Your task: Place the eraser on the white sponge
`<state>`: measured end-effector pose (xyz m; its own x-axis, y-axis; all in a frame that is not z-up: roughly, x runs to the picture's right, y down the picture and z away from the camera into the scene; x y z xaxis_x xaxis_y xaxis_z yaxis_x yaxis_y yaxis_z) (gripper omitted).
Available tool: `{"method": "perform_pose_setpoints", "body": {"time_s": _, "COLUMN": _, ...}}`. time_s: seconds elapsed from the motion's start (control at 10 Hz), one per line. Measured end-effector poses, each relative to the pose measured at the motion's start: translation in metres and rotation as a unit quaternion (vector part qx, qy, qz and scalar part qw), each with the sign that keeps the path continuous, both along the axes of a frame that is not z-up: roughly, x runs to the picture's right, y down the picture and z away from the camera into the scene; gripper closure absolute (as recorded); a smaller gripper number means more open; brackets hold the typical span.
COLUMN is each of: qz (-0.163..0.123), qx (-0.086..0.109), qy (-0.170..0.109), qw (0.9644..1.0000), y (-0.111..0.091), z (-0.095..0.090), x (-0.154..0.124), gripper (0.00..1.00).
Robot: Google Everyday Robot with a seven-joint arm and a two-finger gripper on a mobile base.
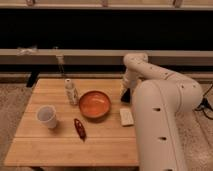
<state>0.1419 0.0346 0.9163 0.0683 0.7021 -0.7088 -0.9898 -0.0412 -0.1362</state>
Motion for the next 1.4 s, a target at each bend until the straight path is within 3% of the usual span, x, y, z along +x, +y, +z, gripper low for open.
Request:
{"method": "perform_pose_setpoints", "body": {"time_s": 0.3, "qz": -0.012, "qx": -0.002, "qy": -0.022, "qw": 0.9997, "y": 0.004, "z": -0.024, "x": -0.003, "gripper": 1.00}}
{"method": "perform_pose_setpoints", "body": {"time_s": 0.8, "qz": -0.037, "qx": -0.020, "qy": -0.049, "qw": 0.9979, "y": 0.033, "z": -0.071, "x": -0.007, "gripper": 1.00}}
{"method": "perform_pose_setpoints", "body": {"time_s": 1.4, "qz": -0.068, "qx": -0.057, "qy": -0.071, "qw": 0.9936, "y": 0.066, "z": -0.102, "x": -0.008, "gripper": 1.00}}
